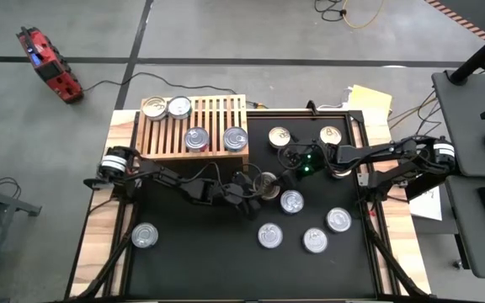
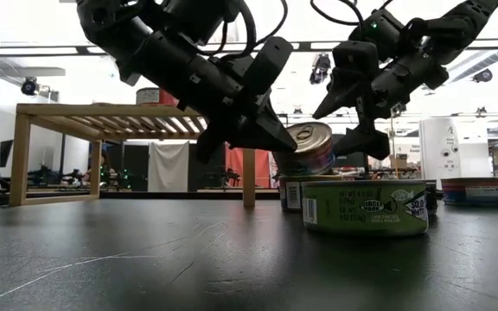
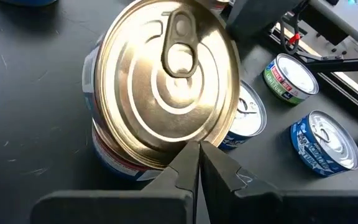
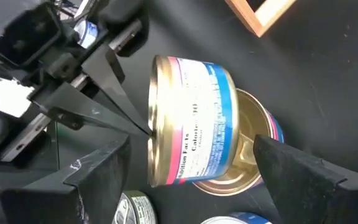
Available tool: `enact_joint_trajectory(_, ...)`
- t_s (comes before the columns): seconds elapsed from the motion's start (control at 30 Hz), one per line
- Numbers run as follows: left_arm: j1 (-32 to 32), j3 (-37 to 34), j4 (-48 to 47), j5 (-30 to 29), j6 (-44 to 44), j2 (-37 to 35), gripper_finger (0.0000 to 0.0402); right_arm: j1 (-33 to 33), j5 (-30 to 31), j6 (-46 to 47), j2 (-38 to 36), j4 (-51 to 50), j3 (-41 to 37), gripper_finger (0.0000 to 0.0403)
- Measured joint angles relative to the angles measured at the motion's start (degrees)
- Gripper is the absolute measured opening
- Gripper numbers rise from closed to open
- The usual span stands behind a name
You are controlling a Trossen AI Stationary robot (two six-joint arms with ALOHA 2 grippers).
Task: Stack canned seafood by type on shelf
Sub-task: Put the blue pink tuna can on the shelf
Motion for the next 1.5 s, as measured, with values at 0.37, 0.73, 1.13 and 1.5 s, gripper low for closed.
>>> enact_joint_trajectory(0.37,0.0,0.0,2.0,0.4,0.0,0.9,0.0,1.3,-1.6,-0.5,5.4,4.1,0.0,0.0319)
enact_joint_trajectory(0.73,-0.1,-0.2,2.1,1.6,-0.2,0.9,0.0,1.4,-2.1,-3.6,5.9,5.5,0.1,0.0258)
enact_joint_trajectory(1.13,-0.1,-0.2,2.2,1.9,-0.8,0.9,0.0,1.4,-3.3,-4.6,5.6,5.1,0.1,0.0186)
enact_joint_trajectory(1.5,-1.4,-0.2,1.1,4.5,-0.8,-2.7,0.0,0.5,-3.1,-2.5,-4.4,-4.4,0.1,0.0186)
